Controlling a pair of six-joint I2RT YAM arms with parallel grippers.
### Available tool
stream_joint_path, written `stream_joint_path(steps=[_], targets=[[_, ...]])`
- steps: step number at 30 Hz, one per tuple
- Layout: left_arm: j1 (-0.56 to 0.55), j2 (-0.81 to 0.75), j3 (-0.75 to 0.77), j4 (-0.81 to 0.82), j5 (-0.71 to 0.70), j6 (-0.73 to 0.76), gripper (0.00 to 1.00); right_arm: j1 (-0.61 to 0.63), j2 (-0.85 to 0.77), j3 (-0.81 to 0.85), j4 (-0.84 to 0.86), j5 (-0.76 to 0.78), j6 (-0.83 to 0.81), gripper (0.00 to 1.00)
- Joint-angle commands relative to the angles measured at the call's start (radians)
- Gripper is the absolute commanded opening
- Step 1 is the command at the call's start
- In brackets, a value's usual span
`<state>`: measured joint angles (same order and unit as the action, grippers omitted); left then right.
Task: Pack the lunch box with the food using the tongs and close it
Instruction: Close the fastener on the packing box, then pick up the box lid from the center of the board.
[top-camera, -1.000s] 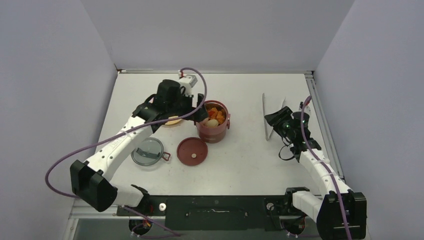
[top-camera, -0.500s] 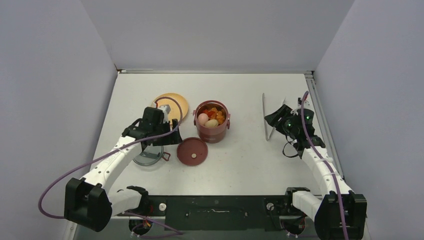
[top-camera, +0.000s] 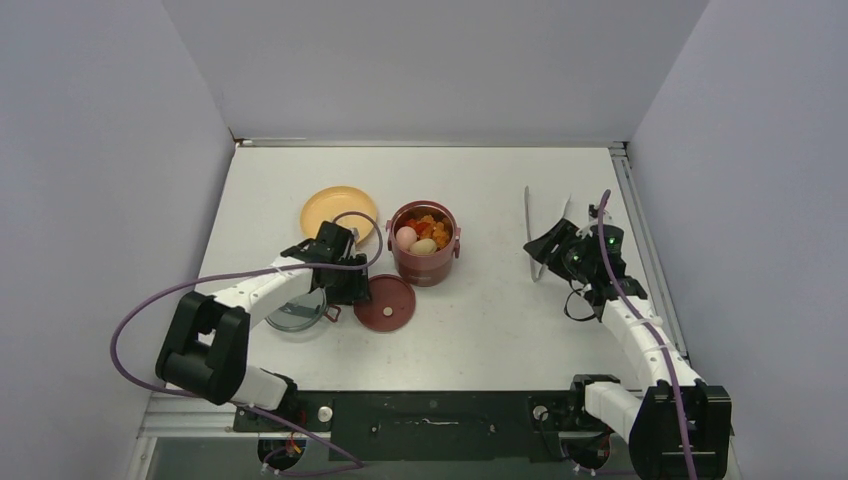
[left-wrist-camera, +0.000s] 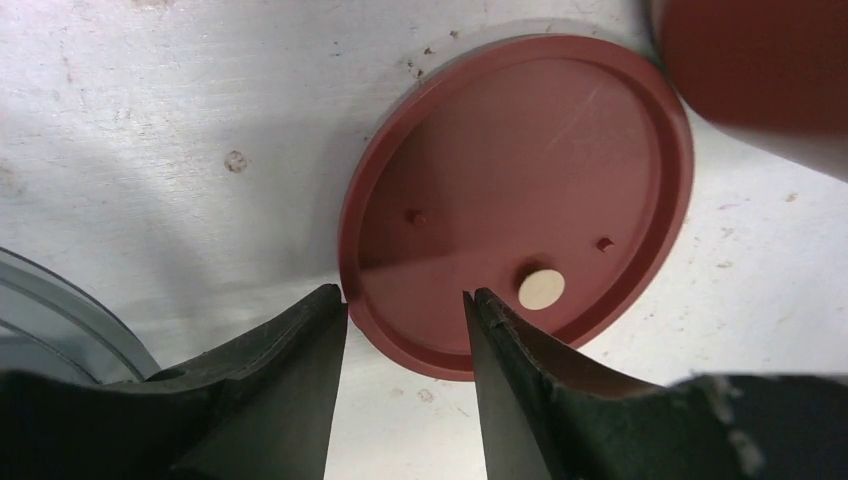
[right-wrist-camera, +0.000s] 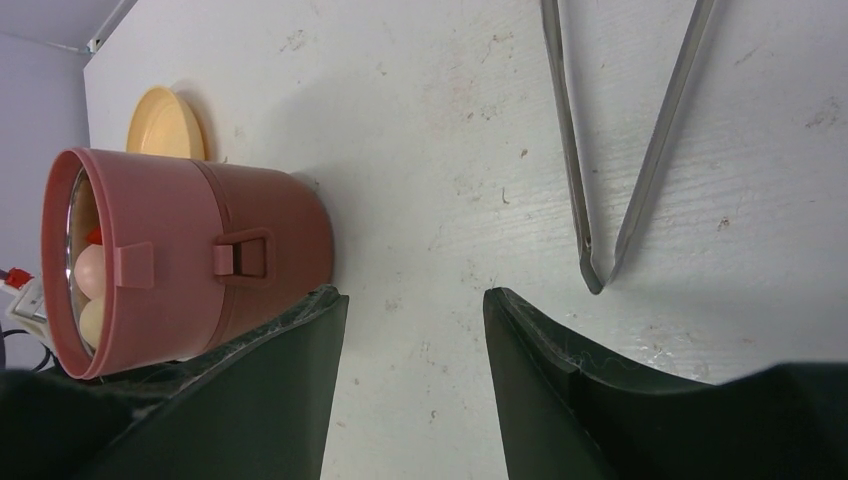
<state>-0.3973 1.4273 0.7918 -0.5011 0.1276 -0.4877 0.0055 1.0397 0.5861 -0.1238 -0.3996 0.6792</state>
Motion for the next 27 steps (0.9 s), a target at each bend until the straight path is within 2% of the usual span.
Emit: stream_joint_path(steps=[1,8,15,23,27], targets=[[-0.019,0.023,0.021,0.037,-0.051,-0.019,0.47,-0.002,0.015,-0.014,0.053,-0.023,0.010,0.54],[-0.061,0.098,0.028,0.016,-0.094,-0.030,0.33,-0.002,-0.001,-0.029,0.065,-0.011,0.019,0.53],[-0.078,0.106,0.018,0.008,-0.157,-0.049,0.32,-0.022,-0.006,-0.024,0.058,-0.005,0.017,0.53],[-0.077,0.072,0.013,0.036,-0.128,-0.067,0.00,-0.022,-0.005,-0.025,0.052,-0.003,0.017,0.53],[-0.071,0.007,0.015,0.027,-0.135,-0.076,0.00,-0.022,-0.009,-0.025,0.049,0.002,0.017,0.53]])
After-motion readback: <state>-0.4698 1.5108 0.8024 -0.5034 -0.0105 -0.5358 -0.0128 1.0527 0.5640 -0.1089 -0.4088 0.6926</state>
